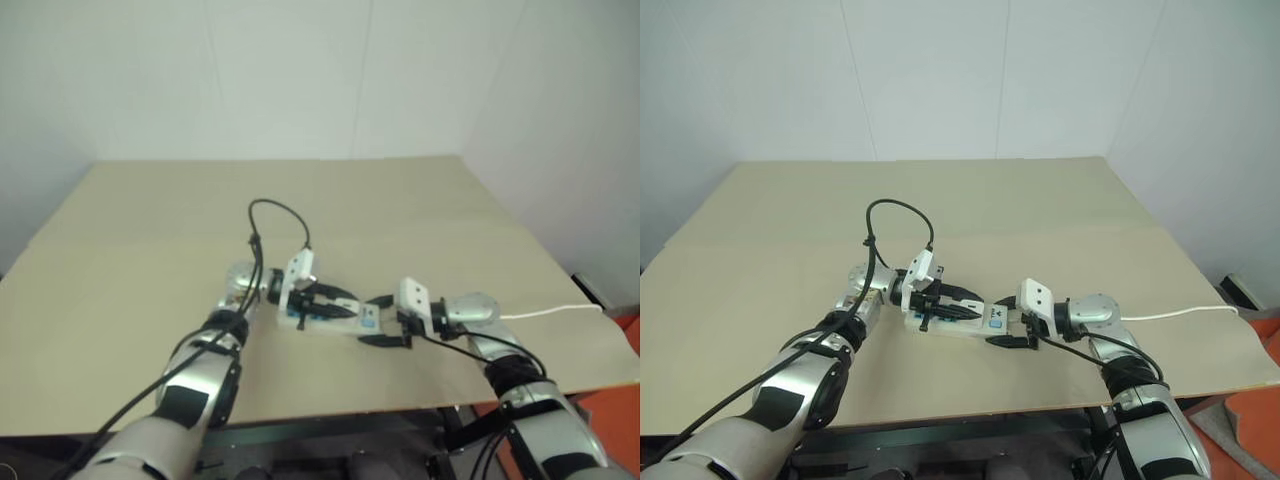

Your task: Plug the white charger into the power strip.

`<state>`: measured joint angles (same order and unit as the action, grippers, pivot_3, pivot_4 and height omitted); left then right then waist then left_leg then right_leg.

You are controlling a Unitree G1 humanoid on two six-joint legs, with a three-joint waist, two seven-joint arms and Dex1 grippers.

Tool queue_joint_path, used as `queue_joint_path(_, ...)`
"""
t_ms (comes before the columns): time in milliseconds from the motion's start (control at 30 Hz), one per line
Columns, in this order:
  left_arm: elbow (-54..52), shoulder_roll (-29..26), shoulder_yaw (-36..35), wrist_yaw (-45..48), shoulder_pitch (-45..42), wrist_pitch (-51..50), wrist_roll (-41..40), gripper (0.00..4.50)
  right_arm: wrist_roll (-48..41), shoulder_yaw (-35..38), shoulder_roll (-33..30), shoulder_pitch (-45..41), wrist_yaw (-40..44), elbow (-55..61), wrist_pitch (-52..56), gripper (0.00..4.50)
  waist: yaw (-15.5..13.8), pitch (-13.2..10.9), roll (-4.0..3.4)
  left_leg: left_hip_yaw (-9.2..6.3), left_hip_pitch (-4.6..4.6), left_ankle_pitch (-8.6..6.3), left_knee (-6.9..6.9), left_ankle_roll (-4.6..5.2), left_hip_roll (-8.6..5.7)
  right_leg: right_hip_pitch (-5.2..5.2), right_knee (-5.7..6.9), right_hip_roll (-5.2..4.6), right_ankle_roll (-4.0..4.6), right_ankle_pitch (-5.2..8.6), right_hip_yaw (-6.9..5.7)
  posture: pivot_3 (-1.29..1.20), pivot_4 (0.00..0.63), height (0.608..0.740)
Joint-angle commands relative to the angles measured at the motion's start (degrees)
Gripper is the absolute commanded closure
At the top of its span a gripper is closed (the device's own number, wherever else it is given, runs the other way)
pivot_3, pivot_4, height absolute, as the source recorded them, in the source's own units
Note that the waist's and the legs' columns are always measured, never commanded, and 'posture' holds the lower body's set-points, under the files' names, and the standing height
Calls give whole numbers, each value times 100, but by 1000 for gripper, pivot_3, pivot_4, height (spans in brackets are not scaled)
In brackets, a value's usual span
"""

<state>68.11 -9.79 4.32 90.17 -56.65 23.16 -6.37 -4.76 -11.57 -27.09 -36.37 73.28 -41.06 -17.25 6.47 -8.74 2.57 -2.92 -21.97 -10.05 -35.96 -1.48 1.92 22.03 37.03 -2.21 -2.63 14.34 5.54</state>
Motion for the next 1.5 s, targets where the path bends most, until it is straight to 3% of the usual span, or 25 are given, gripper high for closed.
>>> queue_joint_path(33,313,-162,253,-189,258,-149,466,3489,360,-273,-27,248,16,-184,16,1087,-4,8,1,0,0,0,1,0,0,0,0,0,1,1,0,0,150,740)
queue_joint_path(467,329,-245,509,-367,322,41,678,3489,390,-288,-40,260,-70,-171,-36,1087,-36,35,7,-3,14,-15,5,-24,0,-8,0,0,7,4,0,0,150,740)
queue_joint_path(833,333,-204,275,-512,223,-34,558,32,370,-277,-20,222,-2,-231,35,1087,-61,34,-3,-6,18,-16,13,-26,-2,-4,-1,3,12,7,3,0,150,740)
queue_joint_path(1200,-262,-600,-302,210,16,-279,-174,32,390,-234,-72,92,-36,-378,-46,1087,-26,-3,-2,-6,-6,-15,15,-25,-2,20,-1,3,11,7,3,0,150,740)
queue_joint_path(1300,-722,-986,-259,233,153,-423,-556,0,325,-180,-105,23,103,-446,63,123,-44,-30,-2,-7,-16,-11,15,-18,-1,23,-2,3,11,6,2,0,150,740)
queue_joint_path(1500,-1530,-1847,-445,233,732,-614,-912,0,151,72,-343,1,307,-301,109,55,-86,-51,-18,-5,-36,-2,35,-1,2,37,-25,3,-13,-5,-1,0,150,740)
